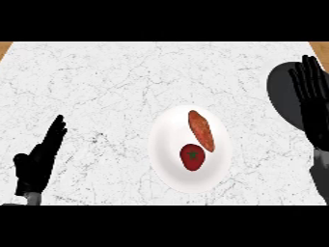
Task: Pick the sweet potato from the plate and place it in the pan
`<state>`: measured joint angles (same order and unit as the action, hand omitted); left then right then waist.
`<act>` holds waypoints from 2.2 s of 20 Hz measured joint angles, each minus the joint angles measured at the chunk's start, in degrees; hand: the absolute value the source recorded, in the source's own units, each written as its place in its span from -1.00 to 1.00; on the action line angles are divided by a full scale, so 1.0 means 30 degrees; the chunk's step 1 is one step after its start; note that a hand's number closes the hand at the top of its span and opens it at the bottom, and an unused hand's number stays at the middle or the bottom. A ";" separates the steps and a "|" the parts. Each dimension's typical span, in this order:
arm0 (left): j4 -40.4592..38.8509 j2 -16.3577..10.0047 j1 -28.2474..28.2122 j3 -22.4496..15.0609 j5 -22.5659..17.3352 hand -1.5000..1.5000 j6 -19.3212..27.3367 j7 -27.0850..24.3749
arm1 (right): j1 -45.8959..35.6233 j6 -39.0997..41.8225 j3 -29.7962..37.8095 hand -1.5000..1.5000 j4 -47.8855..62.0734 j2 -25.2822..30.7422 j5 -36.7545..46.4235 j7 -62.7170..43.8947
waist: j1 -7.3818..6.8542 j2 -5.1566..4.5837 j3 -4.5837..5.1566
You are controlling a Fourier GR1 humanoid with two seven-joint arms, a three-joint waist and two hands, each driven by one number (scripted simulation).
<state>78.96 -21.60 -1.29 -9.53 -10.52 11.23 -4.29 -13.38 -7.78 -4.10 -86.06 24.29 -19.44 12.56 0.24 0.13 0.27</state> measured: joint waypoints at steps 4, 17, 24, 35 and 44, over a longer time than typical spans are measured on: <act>0.0676 0.0095 0.1177 0.0267 -0.0346 0.00 -0.0123 0.0530 | -0.2068 0.3089 -0.1152 1.00 0.0440 -0.0311 -0.1190 -0.0117 | -0.0727 -0.0154 -0.0092; 0.2696 0.0904 0.3816 0.0980 -0.2031 0.00 0.0133 0.3485 | -0.5960 1.1539 -0.2625 -1.00 0.7460 0.3947 0.3648 0.8131 | -0.1063 -0.0345 -0.0160; 0.3071 0.0607 0.4145 0.1384 -0.2172 0.00 0.0029 0.4441 | -0.9110 1.0471 -0.4067 -1.00 1.0039 0.4469 0.7531 1.0402 | -0.0990 -0.0280 -0.0129; 0.3304 0.0963 0.4321 0.1526 -0.1751 0.00 0.0425 0.5076 | -1.3012 0.9858 -0.8146 -1.00 1.0281 0.3170 1.3440 0.9388 | -0.0577 -0.0117 -0.0085; 0.3507 0.1009 0.3889 0.1836 -0.1554 0.00 0.0291 0.5103 | -1.3760 1.0961 -1.1759 -1.00 1.0385 0.2876 1.7890 0.8613 | -0.0368 -0.0068 -0.0080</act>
<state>89.48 -18.58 10.38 -4.02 -15.19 12.10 11.02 -54.66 25.10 -39.38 -54.91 32.92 34.23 38.40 -0.86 -0.07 0.03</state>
